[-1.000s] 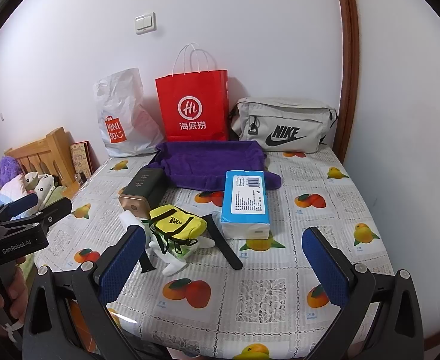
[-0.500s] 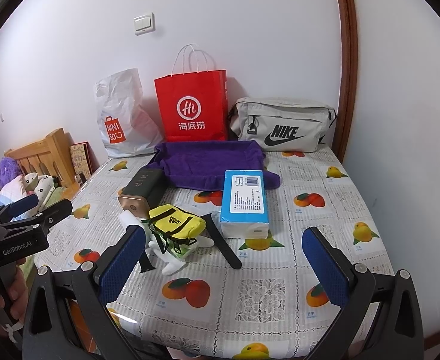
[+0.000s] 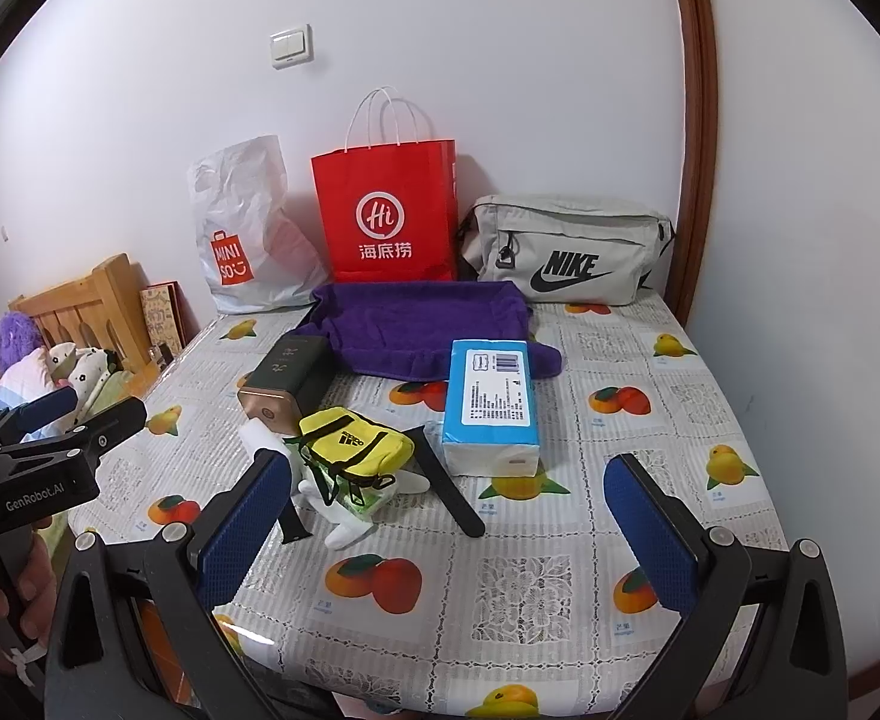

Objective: Organize soft objects
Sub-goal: 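Reach down and close the left tool on a black strap while the right tool grasps another black strap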

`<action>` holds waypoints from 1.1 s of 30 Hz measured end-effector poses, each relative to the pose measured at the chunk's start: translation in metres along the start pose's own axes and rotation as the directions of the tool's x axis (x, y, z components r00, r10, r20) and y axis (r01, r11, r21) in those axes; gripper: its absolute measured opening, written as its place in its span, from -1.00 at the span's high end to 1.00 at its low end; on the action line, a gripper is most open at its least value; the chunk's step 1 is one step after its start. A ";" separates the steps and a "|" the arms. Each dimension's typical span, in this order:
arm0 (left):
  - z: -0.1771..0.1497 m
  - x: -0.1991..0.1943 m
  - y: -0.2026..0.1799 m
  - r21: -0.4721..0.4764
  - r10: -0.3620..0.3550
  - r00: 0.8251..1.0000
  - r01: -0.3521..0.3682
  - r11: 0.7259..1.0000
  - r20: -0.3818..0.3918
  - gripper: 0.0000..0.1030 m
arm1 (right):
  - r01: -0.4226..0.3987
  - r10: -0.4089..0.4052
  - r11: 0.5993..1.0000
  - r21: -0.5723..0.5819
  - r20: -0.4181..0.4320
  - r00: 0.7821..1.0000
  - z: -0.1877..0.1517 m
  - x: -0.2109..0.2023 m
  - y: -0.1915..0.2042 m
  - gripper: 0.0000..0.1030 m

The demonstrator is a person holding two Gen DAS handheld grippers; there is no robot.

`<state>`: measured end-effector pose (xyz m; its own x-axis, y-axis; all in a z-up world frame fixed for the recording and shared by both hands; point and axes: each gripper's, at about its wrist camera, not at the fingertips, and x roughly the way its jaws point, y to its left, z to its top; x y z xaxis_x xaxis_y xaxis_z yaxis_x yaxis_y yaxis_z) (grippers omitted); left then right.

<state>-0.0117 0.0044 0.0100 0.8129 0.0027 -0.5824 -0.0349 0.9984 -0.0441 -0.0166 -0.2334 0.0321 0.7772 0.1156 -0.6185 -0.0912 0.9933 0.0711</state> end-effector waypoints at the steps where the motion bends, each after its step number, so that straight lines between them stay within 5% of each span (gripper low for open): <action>1: 0.000 0.000 0.001 -0.002 -0.002 1.000 0.002 1.000 0.000 -1.00 | -0.001 0.001 1.000 0.001 0.000 1.000 0.000 0.000 0.000 -1.00; 16: -0.005 0.013 -0.005 0.013 0.012 1.000 -0.011 1.000 -0.014 -1.00 | -0.024 0.024 1.000 -0.008 -0.004 1.000 -0.001 0.019 -0.002 -1.00; 33: -0.048 0.124 -0.002 0.012 0.035 0.972 -0.033 0.999 -0.234 -0.99 | -0.044 0.039 0.998 -0.034 -0.153 0.987 -0.035 0.120 -0.026 -0.88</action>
<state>0.0609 0.0002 -0.1009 0.6523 0.0246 -0.7576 -0.0547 0.9984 -0.0147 0.0571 -0.2453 -0.0718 0.6687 0.1523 -0.7278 -0.1469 0.9866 0.0715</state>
